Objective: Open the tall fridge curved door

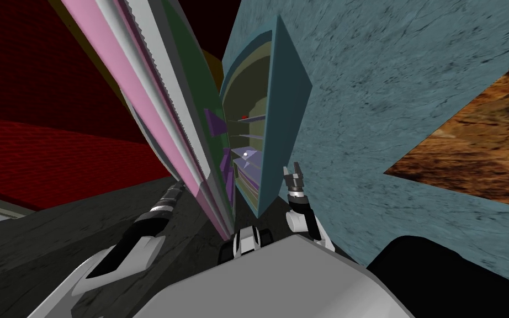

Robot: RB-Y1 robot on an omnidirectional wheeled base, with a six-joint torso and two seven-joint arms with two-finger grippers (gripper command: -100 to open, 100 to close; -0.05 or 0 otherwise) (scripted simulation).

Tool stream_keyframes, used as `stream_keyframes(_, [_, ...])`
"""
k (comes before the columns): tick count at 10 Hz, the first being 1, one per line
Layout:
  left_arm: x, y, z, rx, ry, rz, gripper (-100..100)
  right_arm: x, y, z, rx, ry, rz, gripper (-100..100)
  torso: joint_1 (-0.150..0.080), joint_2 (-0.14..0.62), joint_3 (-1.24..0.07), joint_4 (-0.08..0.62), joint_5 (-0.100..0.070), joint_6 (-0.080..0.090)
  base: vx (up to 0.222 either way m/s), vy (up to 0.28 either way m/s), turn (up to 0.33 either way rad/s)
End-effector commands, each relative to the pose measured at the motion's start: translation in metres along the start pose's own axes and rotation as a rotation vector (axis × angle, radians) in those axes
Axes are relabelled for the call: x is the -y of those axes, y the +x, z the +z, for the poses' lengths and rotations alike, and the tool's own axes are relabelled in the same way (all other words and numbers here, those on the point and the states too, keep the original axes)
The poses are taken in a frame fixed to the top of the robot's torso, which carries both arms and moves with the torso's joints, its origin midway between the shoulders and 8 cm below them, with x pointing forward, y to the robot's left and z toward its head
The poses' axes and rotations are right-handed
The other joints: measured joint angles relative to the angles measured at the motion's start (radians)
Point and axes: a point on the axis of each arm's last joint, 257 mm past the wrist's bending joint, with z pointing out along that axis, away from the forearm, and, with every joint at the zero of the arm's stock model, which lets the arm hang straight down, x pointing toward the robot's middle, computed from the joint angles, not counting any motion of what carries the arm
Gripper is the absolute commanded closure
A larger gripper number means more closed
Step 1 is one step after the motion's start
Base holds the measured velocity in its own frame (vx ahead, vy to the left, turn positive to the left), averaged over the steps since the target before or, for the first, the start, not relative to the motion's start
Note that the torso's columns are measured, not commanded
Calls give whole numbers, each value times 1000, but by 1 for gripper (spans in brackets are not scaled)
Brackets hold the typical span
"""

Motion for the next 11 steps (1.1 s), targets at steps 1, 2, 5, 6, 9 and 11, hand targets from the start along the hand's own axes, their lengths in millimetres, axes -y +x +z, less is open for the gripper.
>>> stream_keyframes(1, [3, 4, 0, -13, 10, 6, 100, 0, 0, 0, 0, 0, 0, 0, 0, 2, 1, 2, 1, 1, 12, 104, -58])
stream_keyframes(2, [7, 7, 0, -26, 20, 3, 100, 0, 0, 0, 0, 0, 0, 0, 6, 0, -1, 3, 1, 3, 19, 280, -123])
stream_keyframes(5, [15, 15, -1, -51, 41, -2, 100, 0, 0, 0, 0, 0, -1, 0, 1, -3, -3, 2, -1, 4, 5, 332, -93])
stream_keyframes(6, [19, 19, -1, -64, 51, -5, 100, 0, 0, 0, 0, 0, -1, 0, 0, -5, -4, 3, -2, 4, 15, 388, -129])
stream_keyframes(9, [30, 31, -3, -104, 80, -15, 100, 0, 0, 0, 0, 0, -1, 0, -7, -6, -6, 2, -3, 7, 21, 352, -118])
stream_keyframes(11, [34, 35, -3, -117, 89, -18, 100, 0, 0, 0, 0, 0, 0, 0, -8, -1, -3, 3, -3, 4, -37, 273, -87])
